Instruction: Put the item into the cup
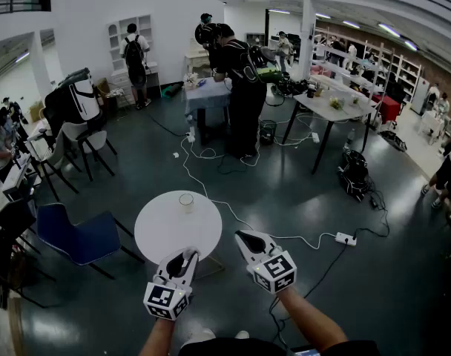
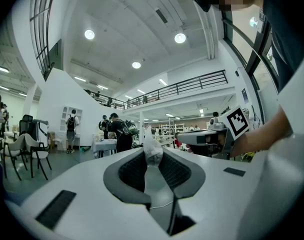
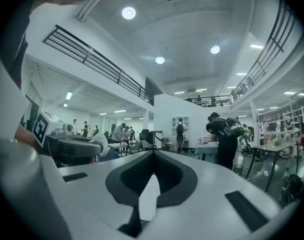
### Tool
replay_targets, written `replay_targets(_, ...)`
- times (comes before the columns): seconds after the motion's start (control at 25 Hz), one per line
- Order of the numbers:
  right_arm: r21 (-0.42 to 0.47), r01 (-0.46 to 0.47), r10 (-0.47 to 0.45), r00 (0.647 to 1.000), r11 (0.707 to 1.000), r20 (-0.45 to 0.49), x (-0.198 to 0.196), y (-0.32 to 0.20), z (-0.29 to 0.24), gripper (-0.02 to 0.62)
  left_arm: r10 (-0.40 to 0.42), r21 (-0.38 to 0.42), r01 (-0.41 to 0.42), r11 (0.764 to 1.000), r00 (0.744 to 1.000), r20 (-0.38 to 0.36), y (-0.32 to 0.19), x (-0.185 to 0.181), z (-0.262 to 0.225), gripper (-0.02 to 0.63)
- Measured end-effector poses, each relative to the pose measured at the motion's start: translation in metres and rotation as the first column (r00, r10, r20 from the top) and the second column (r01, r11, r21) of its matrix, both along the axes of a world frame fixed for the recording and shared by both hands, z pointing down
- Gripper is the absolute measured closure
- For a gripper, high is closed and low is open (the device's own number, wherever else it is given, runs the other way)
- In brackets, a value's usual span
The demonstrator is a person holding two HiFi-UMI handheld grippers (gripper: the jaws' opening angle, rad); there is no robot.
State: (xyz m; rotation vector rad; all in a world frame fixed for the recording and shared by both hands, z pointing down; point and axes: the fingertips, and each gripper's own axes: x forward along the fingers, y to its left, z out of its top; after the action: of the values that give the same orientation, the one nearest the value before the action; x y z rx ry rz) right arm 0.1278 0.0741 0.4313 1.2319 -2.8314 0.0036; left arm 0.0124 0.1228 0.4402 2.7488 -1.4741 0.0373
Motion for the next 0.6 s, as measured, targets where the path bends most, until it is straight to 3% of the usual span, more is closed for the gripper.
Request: replay_targets(0.6,-0.006,0.014,-0.013,1.0,1.0,0.01,0.004,-0.003,0.004,0.578,0.003,-0.005,-0.003,1.0,1.0,0.007,-0.009,0.013,-0.001,0.522)
